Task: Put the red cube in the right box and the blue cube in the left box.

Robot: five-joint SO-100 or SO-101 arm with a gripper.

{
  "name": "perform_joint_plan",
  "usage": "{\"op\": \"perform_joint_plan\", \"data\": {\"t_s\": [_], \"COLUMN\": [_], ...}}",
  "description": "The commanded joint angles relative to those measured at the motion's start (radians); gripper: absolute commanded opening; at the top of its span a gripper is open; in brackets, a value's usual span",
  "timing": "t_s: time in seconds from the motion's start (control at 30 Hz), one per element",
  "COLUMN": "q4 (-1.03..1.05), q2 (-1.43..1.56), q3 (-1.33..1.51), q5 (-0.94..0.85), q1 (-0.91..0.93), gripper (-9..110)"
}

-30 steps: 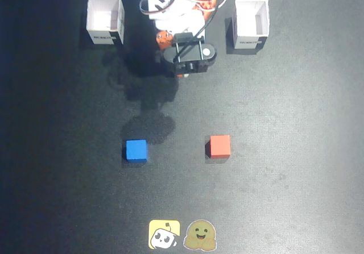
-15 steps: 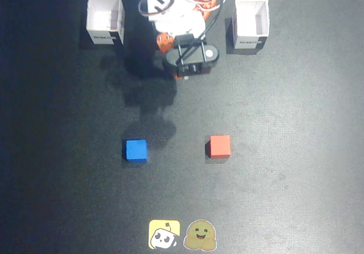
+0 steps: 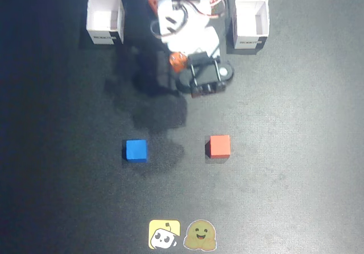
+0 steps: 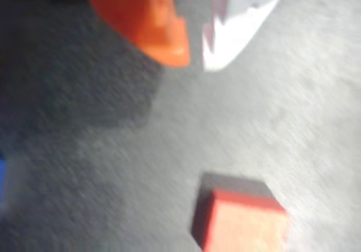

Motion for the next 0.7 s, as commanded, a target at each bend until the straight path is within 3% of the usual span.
{"op": "perform_joint_plan", "data": {"t_s": [0.0,0.67], "q4": [-0.035,-0.179], "q2": [-0.074,-0.5], "q3": [-0.092,-0.342], "q5": [0.025,0.1], "q1": [-0.025,-0.11], "gripper": [4,14]}}
